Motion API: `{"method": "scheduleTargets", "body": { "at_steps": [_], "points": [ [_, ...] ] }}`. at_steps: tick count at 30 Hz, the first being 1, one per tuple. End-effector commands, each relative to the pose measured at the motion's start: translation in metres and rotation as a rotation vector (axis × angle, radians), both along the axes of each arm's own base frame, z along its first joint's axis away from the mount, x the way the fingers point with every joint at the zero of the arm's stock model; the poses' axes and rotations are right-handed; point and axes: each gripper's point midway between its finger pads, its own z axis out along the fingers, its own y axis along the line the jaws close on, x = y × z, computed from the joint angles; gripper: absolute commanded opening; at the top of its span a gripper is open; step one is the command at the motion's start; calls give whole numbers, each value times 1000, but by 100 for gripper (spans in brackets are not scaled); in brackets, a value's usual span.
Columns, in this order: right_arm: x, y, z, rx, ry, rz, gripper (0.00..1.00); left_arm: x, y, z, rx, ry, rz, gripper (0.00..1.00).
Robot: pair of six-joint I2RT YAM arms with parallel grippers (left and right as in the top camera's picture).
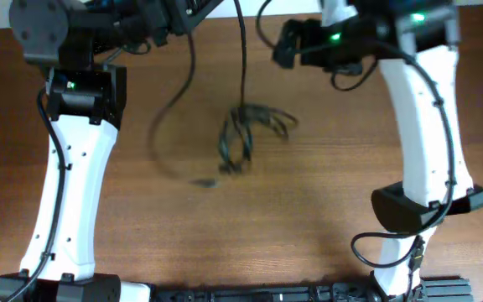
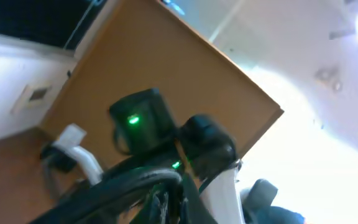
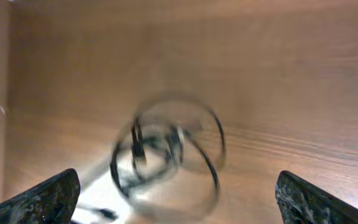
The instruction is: Untangle cables
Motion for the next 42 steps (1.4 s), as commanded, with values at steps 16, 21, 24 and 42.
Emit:
{"method": "scheduleTargets", "body": {
  "at_steps": [16, 21, 24, 42],
  "points": [
    [-13, 69, -110, 15, 0, 614, 98, 76, 49, -72, 64, 410, 332, 0],
    [-15, 111, -144, -31, -2, 699, 96, 75, 49, -72, 59, 427, 330, 0],
    [5, 122, -163, -20, -25, 678, 80, 75, 57, -72, 43, 471, 320, 0],
    [7, 24, -251, -285, 329, 196, 4, 63, 235, 68, -573, 309, 534, 0]
  ]
}}
